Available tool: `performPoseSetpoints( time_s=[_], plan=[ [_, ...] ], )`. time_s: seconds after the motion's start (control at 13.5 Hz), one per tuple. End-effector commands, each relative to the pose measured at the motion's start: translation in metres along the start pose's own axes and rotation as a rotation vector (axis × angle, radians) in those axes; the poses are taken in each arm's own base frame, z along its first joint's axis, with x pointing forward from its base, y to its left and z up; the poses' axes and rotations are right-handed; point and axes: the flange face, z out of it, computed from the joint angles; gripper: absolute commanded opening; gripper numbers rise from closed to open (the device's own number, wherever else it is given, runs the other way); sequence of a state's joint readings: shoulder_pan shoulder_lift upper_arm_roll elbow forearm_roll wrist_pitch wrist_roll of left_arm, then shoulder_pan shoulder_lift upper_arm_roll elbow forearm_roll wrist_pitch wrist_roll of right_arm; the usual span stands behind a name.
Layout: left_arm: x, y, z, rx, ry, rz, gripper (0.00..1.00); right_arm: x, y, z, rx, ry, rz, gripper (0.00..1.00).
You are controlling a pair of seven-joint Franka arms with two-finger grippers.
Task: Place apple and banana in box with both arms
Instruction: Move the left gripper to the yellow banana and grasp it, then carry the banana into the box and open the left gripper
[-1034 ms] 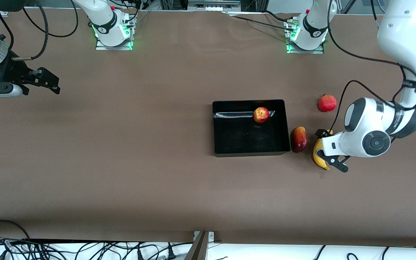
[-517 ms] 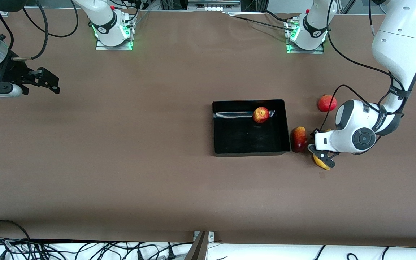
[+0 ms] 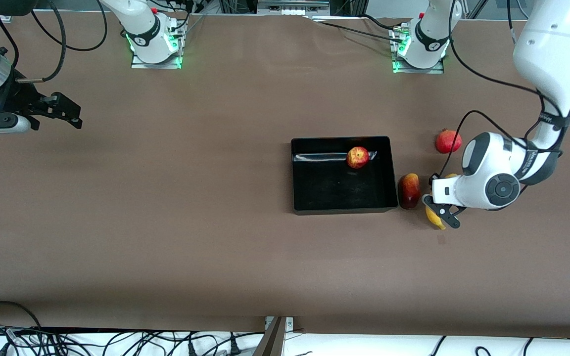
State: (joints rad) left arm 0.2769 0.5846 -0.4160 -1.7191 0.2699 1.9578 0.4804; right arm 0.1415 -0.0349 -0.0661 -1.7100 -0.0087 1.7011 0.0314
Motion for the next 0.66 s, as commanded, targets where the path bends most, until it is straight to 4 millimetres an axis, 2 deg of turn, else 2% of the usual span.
performPoseSetpoints(
  time_s=[0.0,0.15,0.22,0.37,0.44,0.59],
  plan=[
    [0.013,0.047,-0.097,-0.038,0.015,-0.090,0.00,0.001,0.004,-0.005,-0.010,-0.003,0.002,1.00],
    [0.041,0.103,-0.128,-0.085,0.052,-0.227,0.00,0.001,0.004,-0.005,-0.010,-0.003,0.002,1.00],
    [0.056,0.133,-0.132,-0.093,0.052,-0.293,0.00,0.001,0.004,-0.005,-0.010,-0.003,0.003,1.00],
    [0.094,0.208,-0.118,-0.139,0.035,-0.400,0.00,0.001,0.004,-0.005,-0.011,-0.004,0.002,1.00],
    [0.111,0.231,-0.107,-0.150,0.050,-0.430,0.00,0.001,0.004,-0.005,-0.009,-0.003,0.002,1.00],
    [0.140,0.260,-0.085,-0.173,0.112,-0.475,0.00,0.001,0.004,-0.005,-0.009,-0.004,0.000,1.00]
  ],
)
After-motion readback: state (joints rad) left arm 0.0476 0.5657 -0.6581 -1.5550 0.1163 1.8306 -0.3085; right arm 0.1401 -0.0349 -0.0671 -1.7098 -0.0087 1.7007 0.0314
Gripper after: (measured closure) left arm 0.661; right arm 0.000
